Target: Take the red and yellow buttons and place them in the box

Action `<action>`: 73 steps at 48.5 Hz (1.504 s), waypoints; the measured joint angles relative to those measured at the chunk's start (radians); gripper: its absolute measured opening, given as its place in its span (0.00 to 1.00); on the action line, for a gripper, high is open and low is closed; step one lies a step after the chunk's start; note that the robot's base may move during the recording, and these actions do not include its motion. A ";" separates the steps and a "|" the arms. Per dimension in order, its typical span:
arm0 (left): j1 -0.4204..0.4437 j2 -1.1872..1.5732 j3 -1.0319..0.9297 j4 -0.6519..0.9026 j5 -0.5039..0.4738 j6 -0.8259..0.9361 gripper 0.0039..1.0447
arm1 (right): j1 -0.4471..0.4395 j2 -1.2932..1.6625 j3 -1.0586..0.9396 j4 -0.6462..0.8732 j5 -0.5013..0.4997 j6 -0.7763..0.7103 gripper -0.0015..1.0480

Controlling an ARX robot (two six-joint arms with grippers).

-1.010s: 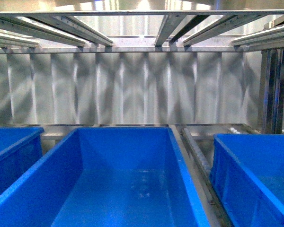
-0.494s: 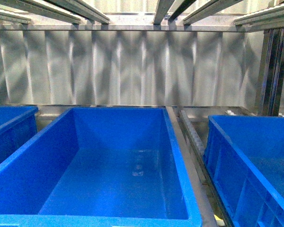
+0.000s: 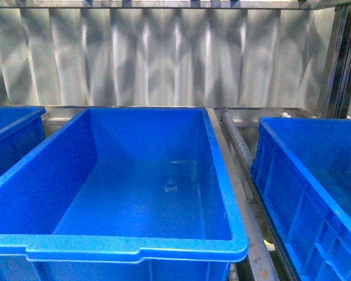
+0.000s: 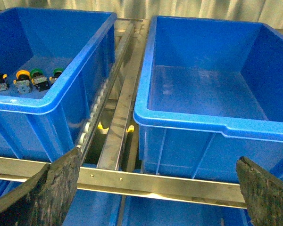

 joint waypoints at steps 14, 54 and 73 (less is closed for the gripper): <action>0.000 0.000 0.000 0.000 0.000 0.000 0.93 | -0.002 0.055 0.004 0.069 0.021 -0.002 0.25; 0.000 0.000 0.000 0.000 0.000 0.000 0.93 | -0.022 -0.700 -0.680 0.502 -0.204 0.314 0.94; 0.000 0.000 0.000 0.000 0.000 0.000 0.93 | 0.146 -1.289 -1.395 0.750 -0.113 0.090 0.36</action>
